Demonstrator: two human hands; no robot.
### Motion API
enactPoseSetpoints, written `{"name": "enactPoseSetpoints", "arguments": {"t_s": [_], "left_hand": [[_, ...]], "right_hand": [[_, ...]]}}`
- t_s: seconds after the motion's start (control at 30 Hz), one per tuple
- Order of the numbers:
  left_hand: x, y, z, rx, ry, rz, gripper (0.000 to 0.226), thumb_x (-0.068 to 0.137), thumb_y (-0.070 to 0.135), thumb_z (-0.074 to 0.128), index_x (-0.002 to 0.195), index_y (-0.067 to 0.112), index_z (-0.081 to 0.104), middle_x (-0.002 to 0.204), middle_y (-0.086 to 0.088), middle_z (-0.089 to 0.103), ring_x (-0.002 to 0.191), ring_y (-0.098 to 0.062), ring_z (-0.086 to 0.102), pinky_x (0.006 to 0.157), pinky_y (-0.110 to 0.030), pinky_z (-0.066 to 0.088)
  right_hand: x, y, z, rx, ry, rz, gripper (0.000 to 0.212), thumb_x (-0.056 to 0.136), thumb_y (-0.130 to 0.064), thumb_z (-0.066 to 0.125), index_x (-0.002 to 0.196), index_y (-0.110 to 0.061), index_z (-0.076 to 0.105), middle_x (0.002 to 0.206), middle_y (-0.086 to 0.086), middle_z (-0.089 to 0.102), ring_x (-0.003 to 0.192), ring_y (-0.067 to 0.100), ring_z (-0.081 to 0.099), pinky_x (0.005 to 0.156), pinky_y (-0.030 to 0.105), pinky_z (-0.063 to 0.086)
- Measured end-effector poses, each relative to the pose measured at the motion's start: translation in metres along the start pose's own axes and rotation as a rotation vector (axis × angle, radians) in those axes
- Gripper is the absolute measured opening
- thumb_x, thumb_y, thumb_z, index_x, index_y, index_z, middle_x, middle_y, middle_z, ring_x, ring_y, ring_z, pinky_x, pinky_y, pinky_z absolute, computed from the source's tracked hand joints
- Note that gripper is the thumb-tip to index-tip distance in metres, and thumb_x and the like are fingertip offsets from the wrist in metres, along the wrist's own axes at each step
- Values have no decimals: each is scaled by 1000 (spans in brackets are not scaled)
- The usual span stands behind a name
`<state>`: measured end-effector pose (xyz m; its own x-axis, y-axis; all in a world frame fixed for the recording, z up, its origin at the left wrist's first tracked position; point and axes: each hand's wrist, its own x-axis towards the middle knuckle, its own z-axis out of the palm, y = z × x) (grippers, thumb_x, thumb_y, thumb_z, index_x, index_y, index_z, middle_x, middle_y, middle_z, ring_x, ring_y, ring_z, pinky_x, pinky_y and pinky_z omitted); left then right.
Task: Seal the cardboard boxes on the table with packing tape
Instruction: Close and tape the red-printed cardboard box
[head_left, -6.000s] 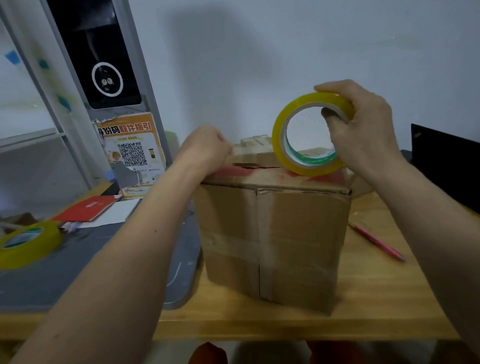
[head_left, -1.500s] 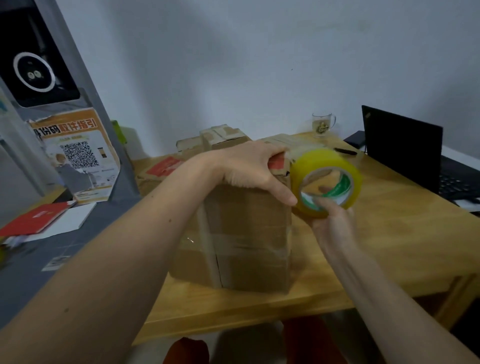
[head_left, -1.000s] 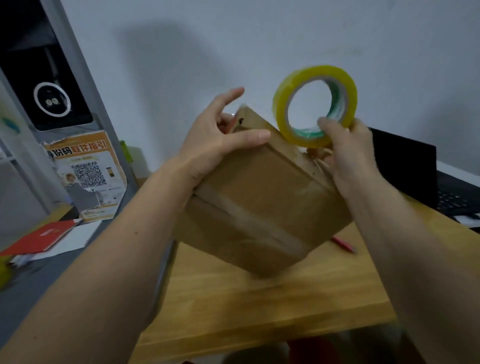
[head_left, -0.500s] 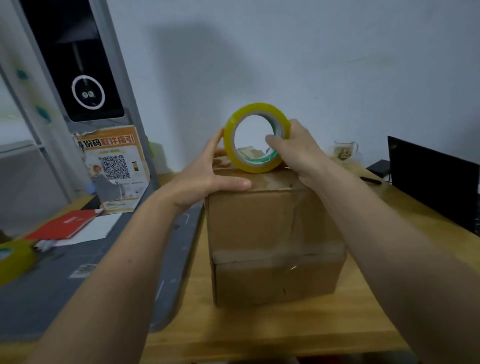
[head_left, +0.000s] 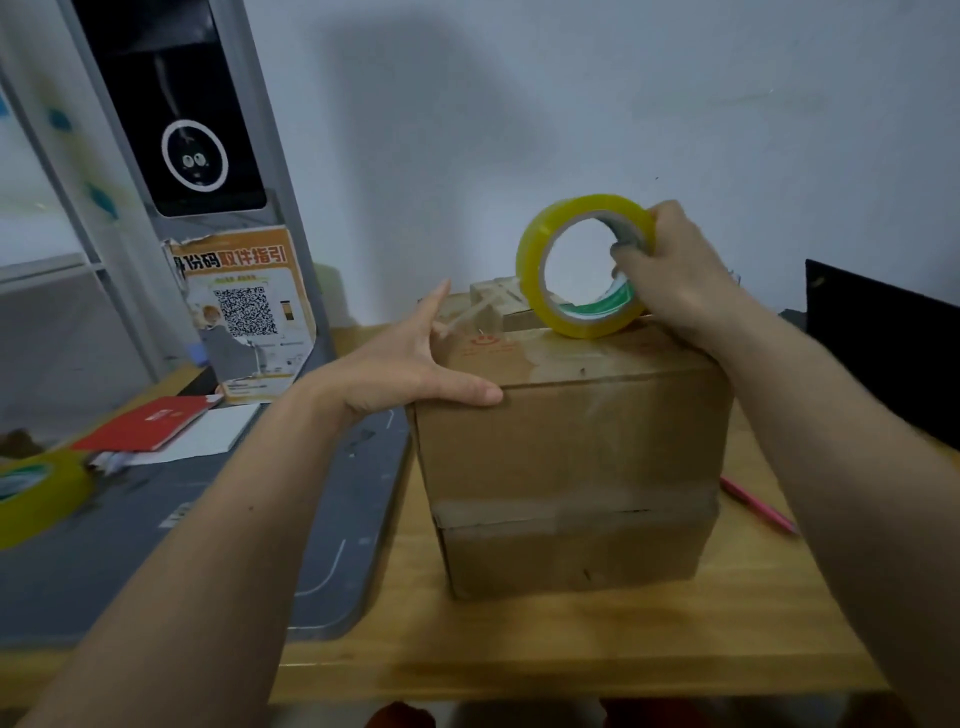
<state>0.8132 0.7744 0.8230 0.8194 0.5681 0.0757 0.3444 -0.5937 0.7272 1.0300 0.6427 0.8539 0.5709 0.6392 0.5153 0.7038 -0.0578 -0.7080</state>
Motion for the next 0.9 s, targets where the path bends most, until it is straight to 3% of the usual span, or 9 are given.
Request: {"name": "enactPoseSetpoints", "arguments": {"t_s": [0.13, 0.3, 0.43, 0.6, 0.77, 0.83, 0.9], "left_hand": [[3, 3, -1, 7, -40, -30, 145, 38, 65, 84, 155, 45, 0, 147, 4, 34, 126, -14, 44, 107, -34, 42], [5, 11, -7, 78, -122, -52, 139, 51, 60, 89, 154, 48, -3, 156, -2, 30, 124, -10, 38, 98, -26, 37], [23, 42, 0, 249, -138, 2, 141, 50, 63, 88, 155, 45, -5, 145, 3, 37, 126, -12, 40, 101, -28, 35], [35, 52, 24, 237, -59, 68, 140, 45, 65, 88, 153, 38, 5, 120, 11, 45, 121, -15, 48, 104, -31, 40], [31, 42, 22, 178, -65, 86, 139, 45, 63, 87, 154, 42, 3, 140, 4, 46, 130, -13, 46, 113, -35, 37], [31, 40, 21, 190, -74, 74, 144, 45, 66, 88, 154, 45, -4, 142, 7, 44, 131, -13, 45, 110, -32, 36], [30, 38, 20, 200, -69, 34, 148, 44, 71, 85, 154, 46, -11, 136, 5, 45, 125, -13, 46, 103, -30, 36]], "right_hand": [[2, 10, -10, 17, 35, -8, 18, 94, -27, 54, 106, -19, 44, 99, 4, 57, 91, 22, 55, 72, 34, 41], [0, 14, -2, 155, -48, 56, 30, 82, -16, 71, 106, -15, 52, 92, -2, 55, 79, 13, 54, 66, 26, 45], [5, 16, 0, 150, -40, 76, 29, 82, -9, 68, 105, -17, 53, 89, -2, 54, 72, 11, 53, 62, 27, 45], [3, 18, -1, 227, -67, 65, 37, 80, -12, 73, 110, -20, 53, 89, -2, 57, 74, 10, 56, 65, 23, 49], [8, 13, -5, 185, -128, -45, 37, 85, 1, 61, 112, -24, 53, 86, -6, 56, 74, 10, 54, 54, 9, 44], [10, 13, -19, 110, -104, -88, 45, 85, 6, 57, 118, -24, 55, 94, -9, 58, 82, 8, 55, 59, 5, 42], [14, 21, -40, 29, 3, -105, 50, 86, 5, 55, 128, -21, 57, 112, -4, 60, 100, 13, 55, 77, 13, 41]]}}
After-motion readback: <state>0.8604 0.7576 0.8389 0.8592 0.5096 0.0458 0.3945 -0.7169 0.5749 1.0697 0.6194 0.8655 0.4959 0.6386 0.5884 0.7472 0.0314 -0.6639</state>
